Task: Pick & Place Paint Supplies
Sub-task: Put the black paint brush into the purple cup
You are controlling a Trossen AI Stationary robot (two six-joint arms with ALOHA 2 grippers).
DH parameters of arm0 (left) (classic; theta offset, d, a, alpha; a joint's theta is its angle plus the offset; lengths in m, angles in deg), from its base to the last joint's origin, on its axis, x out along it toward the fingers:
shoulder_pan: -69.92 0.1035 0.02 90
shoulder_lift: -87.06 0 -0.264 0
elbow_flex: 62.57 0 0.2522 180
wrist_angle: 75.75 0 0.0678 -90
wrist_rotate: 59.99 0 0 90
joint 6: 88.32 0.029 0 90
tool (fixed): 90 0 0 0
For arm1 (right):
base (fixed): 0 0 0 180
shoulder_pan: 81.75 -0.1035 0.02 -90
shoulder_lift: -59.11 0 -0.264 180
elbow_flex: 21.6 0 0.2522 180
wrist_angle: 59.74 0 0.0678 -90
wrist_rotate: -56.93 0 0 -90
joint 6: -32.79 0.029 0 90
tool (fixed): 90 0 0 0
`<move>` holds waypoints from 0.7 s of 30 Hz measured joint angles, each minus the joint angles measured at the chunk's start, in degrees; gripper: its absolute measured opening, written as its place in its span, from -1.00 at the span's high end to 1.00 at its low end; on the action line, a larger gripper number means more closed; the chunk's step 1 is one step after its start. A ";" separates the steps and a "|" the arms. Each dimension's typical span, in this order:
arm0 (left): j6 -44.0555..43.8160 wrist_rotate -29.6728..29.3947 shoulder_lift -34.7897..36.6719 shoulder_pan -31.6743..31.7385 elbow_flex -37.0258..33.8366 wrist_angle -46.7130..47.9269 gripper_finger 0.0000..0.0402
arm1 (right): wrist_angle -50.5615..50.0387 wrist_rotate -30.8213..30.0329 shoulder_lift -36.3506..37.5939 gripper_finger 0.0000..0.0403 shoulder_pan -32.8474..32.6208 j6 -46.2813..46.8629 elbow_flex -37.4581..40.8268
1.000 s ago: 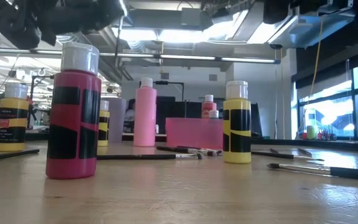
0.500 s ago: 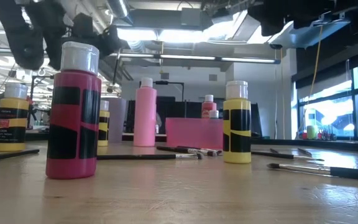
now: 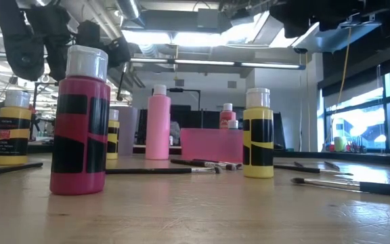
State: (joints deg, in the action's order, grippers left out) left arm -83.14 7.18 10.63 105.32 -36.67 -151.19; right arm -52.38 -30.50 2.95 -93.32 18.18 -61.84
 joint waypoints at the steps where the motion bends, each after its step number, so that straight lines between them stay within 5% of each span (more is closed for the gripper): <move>1: 0.03 -0.04 0.00 0.02 0.00 0.85 0.98 | 0.04 0.00 0.00 0.02 0.00 0.00 0.00; 21: -5.94 1.34 -8.70 2.78 0.85 -0.62 0.98 | -0.23 0.02 0.00 0.02 0.07 -0.87 0.00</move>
State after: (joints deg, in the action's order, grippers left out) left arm -89.08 8.52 1.93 108.10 -35.82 -151.81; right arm -52.61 -30.48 2.95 -93.26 17.31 -61.84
